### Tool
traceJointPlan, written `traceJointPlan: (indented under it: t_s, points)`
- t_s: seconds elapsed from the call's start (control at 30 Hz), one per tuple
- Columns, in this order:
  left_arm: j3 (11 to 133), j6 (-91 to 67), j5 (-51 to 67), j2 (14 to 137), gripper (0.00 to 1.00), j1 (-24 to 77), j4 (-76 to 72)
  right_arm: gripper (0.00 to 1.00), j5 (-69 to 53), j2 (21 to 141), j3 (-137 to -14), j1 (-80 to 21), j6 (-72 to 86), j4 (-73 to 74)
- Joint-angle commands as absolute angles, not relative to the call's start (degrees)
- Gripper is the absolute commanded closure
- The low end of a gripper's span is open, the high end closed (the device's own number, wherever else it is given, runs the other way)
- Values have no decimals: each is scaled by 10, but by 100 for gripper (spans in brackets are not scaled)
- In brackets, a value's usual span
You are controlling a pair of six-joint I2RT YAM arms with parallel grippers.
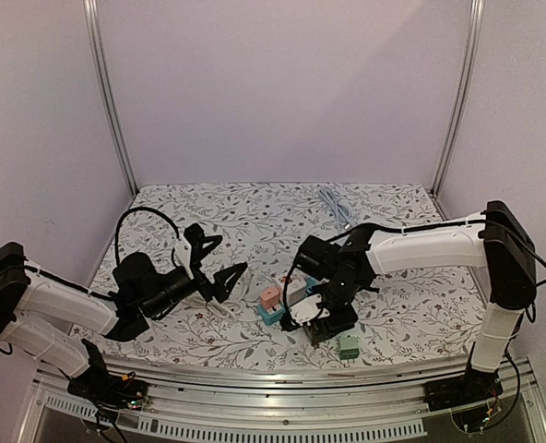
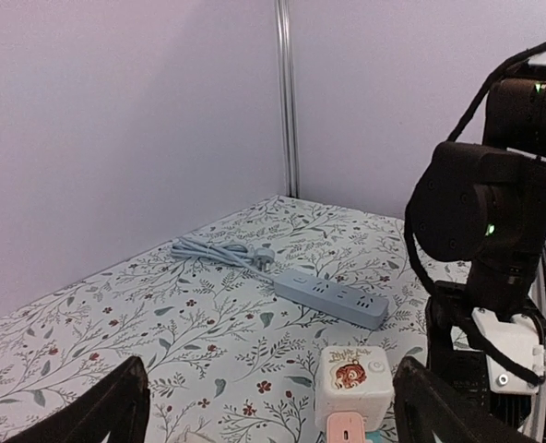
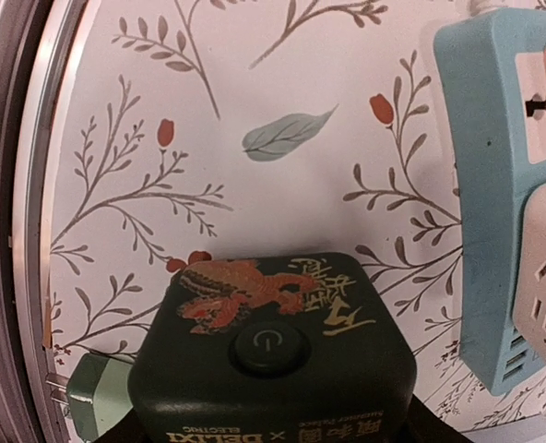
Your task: Insert the plug
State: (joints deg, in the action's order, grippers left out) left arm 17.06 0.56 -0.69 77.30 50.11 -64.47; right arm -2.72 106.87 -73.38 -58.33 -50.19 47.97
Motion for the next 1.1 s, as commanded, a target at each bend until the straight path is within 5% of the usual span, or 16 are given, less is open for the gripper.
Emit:
traceJointPlan:
  t_s: [0.0,0.4,0.7,1.07]
  points:
    - [168,16,2,778,9,506,-658,100,-63,1009,-756,-581,-484,474]
    - [161,19,96,783,8,506,-687,100,-96,852,-702,-580,-335,365]
    - [179,-19,210,776,8,505,-676,100,-72,838,-731,-579,-120,332]
    - [199,-58,265,772,8,504,-658,100,-135,749,-611,-573,-13,168]
